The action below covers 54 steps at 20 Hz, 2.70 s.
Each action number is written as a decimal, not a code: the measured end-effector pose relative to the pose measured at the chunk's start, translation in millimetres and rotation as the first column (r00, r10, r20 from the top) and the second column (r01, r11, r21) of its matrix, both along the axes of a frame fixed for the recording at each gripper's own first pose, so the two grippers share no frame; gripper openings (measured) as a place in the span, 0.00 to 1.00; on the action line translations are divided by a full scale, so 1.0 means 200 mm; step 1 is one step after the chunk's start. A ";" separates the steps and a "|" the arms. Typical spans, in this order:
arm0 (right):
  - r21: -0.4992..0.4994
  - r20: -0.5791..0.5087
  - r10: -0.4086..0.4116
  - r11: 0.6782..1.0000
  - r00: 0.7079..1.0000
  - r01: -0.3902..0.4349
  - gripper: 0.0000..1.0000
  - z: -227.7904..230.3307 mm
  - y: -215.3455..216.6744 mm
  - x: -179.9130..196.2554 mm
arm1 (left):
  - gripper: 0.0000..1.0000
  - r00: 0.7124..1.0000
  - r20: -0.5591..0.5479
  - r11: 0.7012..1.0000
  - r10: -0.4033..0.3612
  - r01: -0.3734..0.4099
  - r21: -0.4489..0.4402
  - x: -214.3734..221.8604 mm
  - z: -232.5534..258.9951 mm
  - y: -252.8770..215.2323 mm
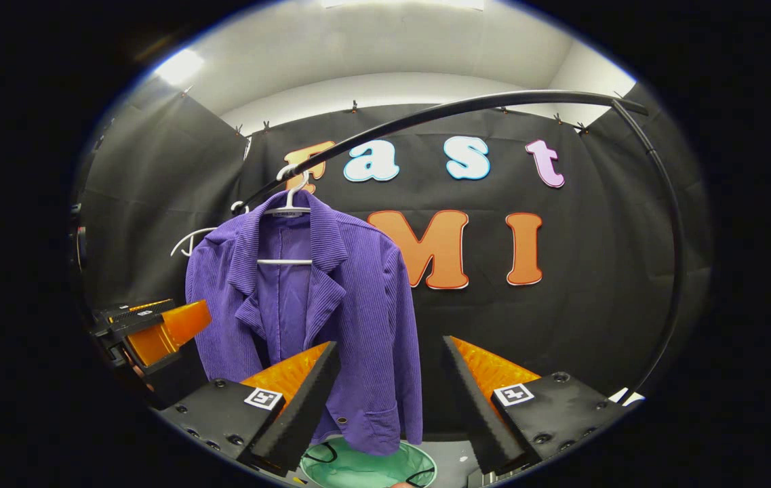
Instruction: Grasp the clothes on the hanger with both hands and then place them into the laundry hamper below.
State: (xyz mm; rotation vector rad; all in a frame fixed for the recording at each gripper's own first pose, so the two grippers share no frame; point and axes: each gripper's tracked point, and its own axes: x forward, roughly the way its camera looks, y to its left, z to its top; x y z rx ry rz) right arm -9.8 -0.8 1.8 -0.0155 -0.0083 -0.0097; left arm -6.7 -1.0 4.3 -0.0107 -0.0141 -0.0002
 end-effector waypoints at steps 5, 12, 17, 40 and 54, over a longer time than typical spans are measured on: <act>0.005 -0.007 0.003 1.000 1.000 -0.003 0.94 -0.01 0.00 0.00 | 0.95 1.000 -0.006 1.000 0.014 -0.014 -0.006 -0.01 -0.01 0.02; 0.016 -0.007 0.016 1.000 1.000 -0.016 0.94 -0.03 0.00 0.03 | 0.95 0.999 -0.015 0.999 0.047 -0.048 -0.018 0.01 -0.02 0.08; 0.038 -0.017 0.052 0.998 0.998 -0.052 0.94 -0.07 0.10 0.18 | 0.92 0.993 -0.019 0.994 0.113 -0.113 0.005 -0.01 -0.01 0.25; 0.103 -0.032 -0.272 0.956 0.962 0.273 0.38 -0.19 -0.01 1.03 | 0.95 0.993 -0.080 0.993 -0.086 0.079 -0.092 0.09 -0.08 0.60; 0.136 0.059 0.085 0.986 0.995 -0.092 0.07 0.08 -0.07 0.69 | 0.92 0.998 -0.052 0.999 0.038 -0.038 0.003 0.42 -0.32 -0.01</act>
